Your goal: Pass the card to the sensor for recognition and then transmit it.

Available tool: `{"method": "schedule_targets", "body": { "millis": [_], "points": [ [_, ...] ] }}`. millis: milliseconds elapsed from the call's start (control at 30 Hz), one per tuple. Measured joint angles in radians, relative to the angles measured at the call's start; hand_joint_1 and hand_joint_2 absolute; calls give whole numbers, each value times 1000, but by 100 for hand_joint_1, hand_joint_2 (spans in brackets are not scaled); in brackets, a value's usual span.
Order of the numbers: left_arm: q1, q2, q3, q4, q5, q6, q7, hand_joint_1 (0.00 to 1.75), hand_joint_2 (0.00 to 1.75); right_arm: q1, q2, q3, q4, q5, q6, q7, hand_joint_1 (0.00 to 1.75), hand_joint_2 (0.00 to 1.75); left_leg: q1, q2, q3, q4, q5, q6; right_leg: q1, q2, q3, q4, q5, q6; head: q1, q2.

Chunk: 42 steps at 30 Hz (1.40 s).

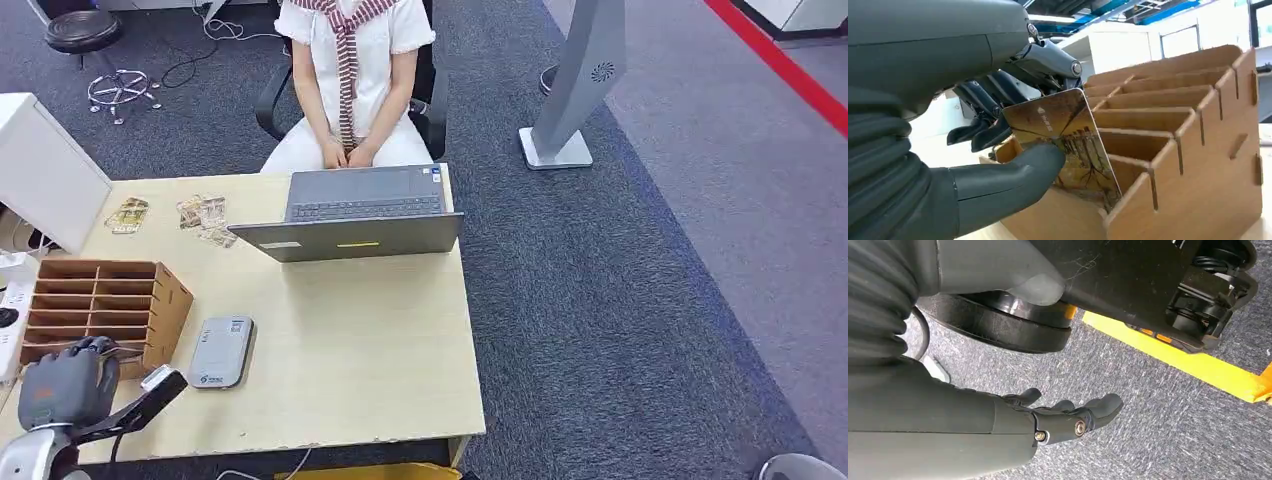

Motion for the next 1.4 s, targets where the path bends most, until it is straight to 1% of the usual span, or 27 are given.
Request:
{"method": "schedule_targets", "body": {
  "millis": [333,700,767,833,933,1067,1133,1300,1400],
  "points": [
    [37,-3,-6,-209,16,43,-25,175,175,0,0,0,0,-15,-2,0,0,175,0,0,0,0,0,0,0,0,0,0,0,0,0,0],
    [53,-3,-38,-352,16,60,-38,175,175,0,0,0,0,-18,-5,-1,0,175,0,0,0,0,0,0,0,0,0,0,0,0,0,0],
    [45,0,-45,-366,16,57,-38,175,175,1,0,0,0,-12,-3,-1,0,175,0,0,0,0,0,0,0,0,0,0,0,0,0,0],
    [18,3,-50,-366,13,48,-31,175,175,0,0,0,0,-6,-1,-1,0,175,0,-1,0,0,0,0,0,0,0,0,0,0,0,0],
    [-31,12,-52,-349,11,35,-22,175,175,0,0,0,0,7,0,-2,0,175,0,0,0,0,0,0,0,0,0,0,0,0,0,0],
    [-119,19,-62,-292,-9,23,-13,175,175,0,0,3,0,14,3,-6,0,175,0,0,1,0,0,0,0,0,0,0,1,-1,0,0],
    [-185,19,-74,-233,-28,13,-5,175,175,0,0,6,0,28,6,-9,0,175,0,-1,1,1,1,0,1,0,0,0,1,0,1,0],
    [-408,11,-124,-9,-82,-7,8,175,175,-5,0,22,0,42,13,-8,0,175,0,-2,0,1,3,0,2,-2,1,0,4,-1,0,0],
    [-485,1,-154,94,-95,-7,16,175,175,-5,0,25,0,42,13,-9,0,175,0,1,1,1,3,0,1,1,0,0,4,-2,0,0]
  ]
}}
